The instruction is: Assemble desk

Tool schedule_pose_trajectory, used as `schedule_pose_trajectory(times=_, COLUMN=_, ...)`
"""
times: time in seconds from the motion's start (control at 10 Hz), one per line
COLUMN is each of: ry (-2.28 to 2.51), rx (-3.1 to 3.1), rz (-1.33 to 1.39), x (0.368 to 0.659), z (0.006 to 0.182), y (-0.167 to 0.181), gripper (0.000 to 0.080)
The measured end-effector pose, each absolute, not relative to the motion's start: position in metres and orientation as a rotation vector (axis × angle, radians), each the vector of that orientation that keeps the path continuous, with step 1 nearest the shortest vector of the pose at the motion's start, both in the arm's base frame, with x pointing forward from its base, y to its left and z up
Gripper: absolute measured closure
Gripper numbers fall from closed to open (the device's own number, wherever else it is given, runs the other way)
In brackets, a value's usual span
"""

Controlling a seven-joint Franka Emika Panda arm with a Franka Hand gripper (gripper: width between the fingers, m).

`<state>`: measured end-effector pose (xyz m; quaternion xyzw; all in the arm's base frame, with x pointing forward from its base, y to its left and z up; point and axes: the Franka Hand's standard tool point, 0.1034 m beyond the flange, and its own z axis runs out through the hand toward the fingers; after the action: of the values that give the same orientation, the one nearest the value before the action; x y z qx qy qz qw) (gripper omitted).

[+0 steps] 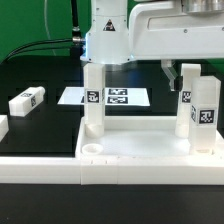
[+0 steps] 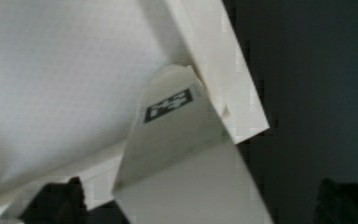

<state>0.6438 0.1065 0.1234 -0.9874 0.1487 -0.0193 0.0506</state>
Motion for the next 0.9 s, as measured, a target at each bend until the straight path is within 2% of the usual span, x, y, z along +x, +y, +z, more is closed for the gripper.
schedule_pose_trajectory(times=0.4, ry=0.265, rx=-3.062, rz=-0.071, x=0.6433, z=0.123, y=0.107, gripper=0.0176)
schedule_pose_trajectory(times=0.6, ry=0.266, rx=-3.062, rz=-0.072, x=0.6434, z=0.123, y=0.1069, gripper=0.0516)
schedule_pose_trajectory(times=0.9, ry=0.307, rx=-3.058, rz=-0.071, x=0.6434, z=0.1229, y=0.1068, gripper=0.0514)
